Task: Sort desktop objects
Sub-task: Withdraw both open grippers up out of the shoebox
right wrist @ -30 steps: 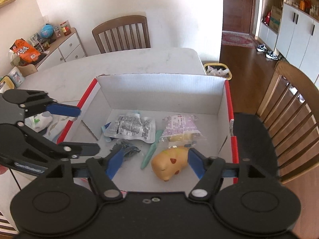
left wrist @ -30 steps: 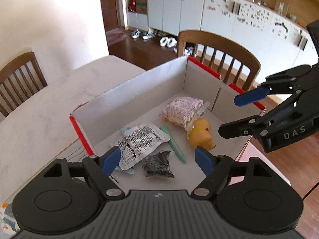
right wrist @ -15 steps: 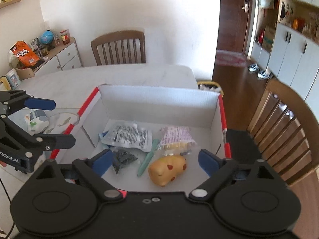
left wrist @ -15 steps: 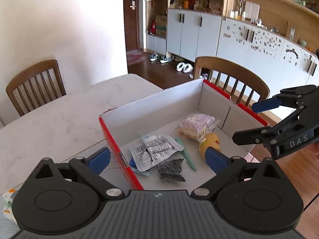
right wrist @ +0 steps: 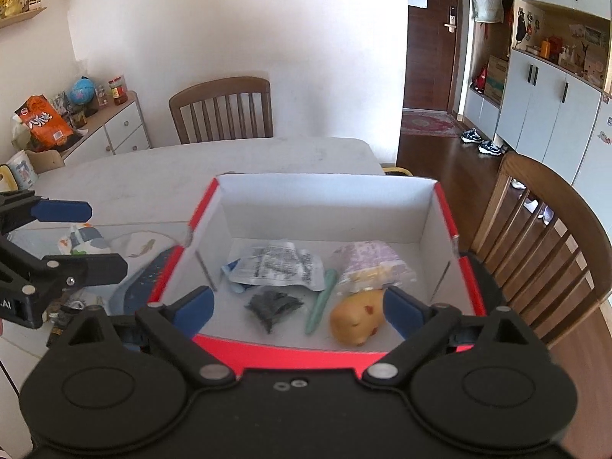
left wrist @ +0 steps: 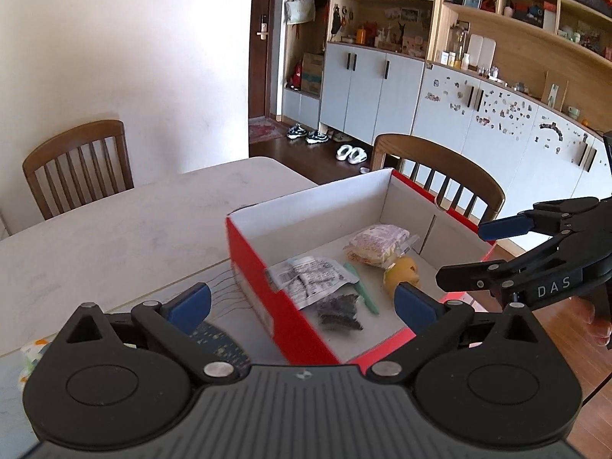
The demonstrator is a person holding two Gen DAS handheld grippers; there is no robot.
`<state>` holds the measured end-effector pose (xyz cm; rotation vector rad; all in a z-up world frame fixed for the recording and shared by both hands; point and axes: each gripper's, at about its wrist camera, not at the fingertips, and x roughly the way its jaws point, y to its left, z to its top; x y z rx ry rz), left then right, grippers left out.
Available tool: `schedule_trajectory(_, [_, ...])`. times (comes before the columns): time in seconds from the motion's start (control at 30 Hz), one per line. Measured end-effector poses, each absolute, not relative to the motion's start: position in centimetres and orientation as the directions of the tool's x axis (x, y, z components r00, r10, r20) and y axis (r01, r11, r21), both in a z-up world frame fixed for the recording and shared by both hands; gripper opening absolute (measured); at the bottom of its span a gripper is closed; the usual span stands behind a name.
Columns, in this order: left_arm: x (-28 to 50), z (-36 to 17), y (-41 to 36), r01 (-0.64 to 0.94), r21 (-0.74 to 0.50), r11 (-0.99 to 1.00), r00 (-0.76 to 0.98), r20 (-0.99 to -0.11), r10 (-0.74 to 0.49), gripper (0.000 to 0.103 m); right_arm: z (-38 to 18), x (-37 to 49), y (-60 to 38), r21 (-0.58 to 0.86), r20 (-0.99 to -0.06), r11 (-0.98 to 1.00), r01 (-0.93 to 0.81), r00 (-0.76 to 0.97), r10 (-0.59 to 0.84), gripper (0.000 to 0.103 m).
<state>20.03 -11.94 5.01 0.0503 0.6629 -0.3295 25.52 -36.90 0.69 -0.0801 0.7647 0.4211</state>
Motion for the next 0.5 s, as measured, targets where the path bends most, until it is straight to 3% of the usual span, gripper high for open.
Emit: schedule_trajectory(0.5, [15.1,5.3,-3.0,0.266,-0.111,0.958,0.746,-0.606,-0.277,0.102,0.7,20.5,-27.7,0.085,-0.685,0.897,-0.434,0.628,0.369,0.096])
